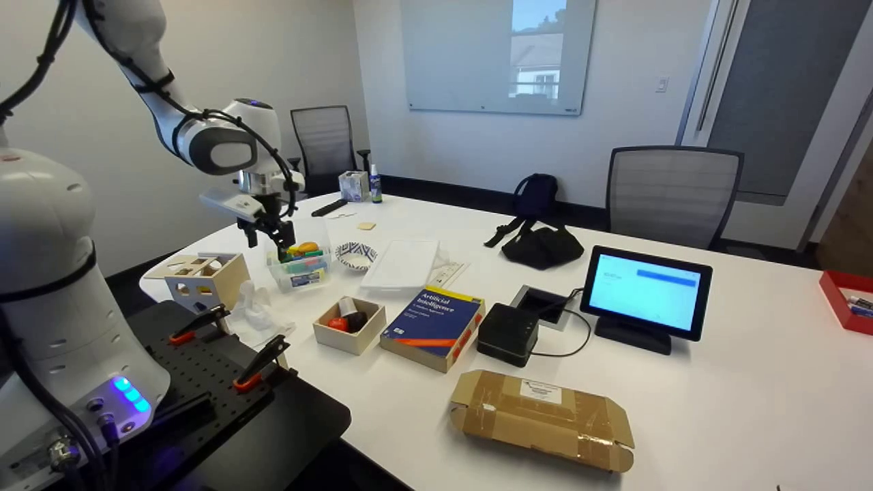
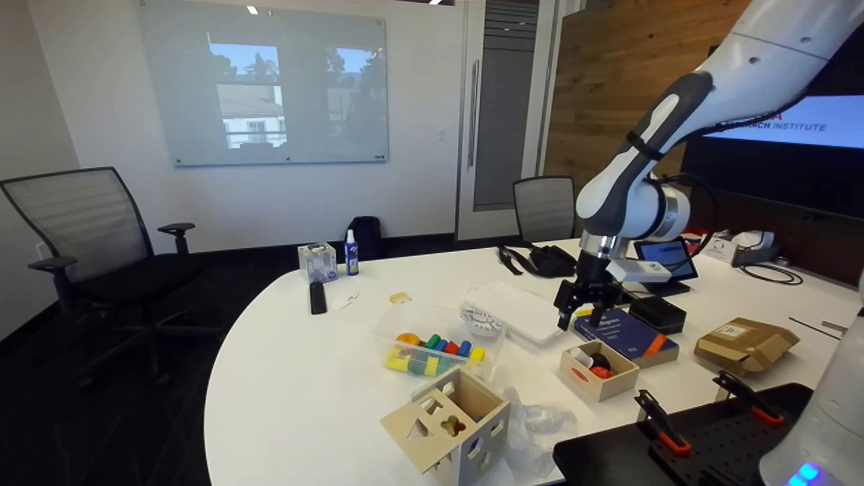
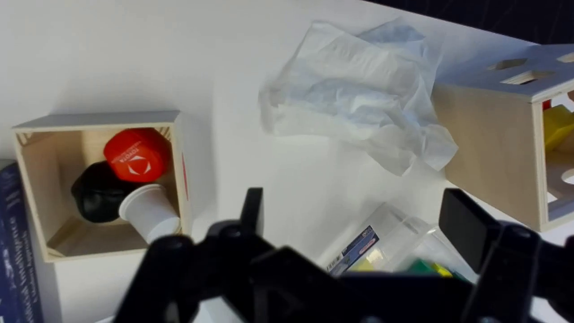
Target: Use the paper towel to wipe the book
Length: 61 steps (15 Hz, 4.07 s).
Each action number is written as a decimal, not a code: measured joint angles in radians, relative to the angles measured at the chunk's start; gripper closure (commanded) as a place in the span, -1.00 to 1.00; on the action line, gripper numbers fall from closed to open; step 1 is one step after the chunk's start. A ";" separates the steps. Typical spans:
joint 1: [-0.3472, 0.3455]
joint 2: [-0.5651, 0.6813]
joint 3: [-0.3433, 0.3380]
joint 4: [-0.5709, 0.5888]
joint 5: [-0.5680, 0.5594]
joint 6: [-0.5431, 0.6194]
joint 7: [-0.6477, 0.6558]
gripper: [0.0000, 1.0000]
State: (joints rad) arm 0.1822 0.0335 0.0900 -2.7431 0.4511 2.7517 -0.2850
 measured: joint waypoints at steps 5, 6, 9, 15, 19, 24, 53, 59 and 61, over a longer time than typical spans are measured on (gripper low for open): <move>-0.048 0.214 0.122 0.079 0.202 0.123 -0.217 -1.00; -0.067 0.253 0.146 0.105 0.243 0.123 -0.272 -1.00; -0.126 0.360 0.201 0.176 0.312 0.124 -0.399 -1.00; -0.198 0.589 0.250 0.313 0.319 0.121 -0.540 -1.00; -0.214 0.729 0.270 0.400 0.238 0.116 -0.552 -1.00; -0.262 0.846 0.314 0.475 0.016 0.116 -0.475 -0.17; -0.963 0.522 0.731 0.102 -0.443 0.615 0.040 0.99; -0.977 0.268 0.652 0.068 -0.474 0.710 0.210 0.99; -0.950 0.209 0.548 0.078 -0.444 0.709 0.198 0.99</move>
State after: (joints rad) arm -0.7680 0.2423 0.6382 -2.6647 0.0069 3.4612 -0.0873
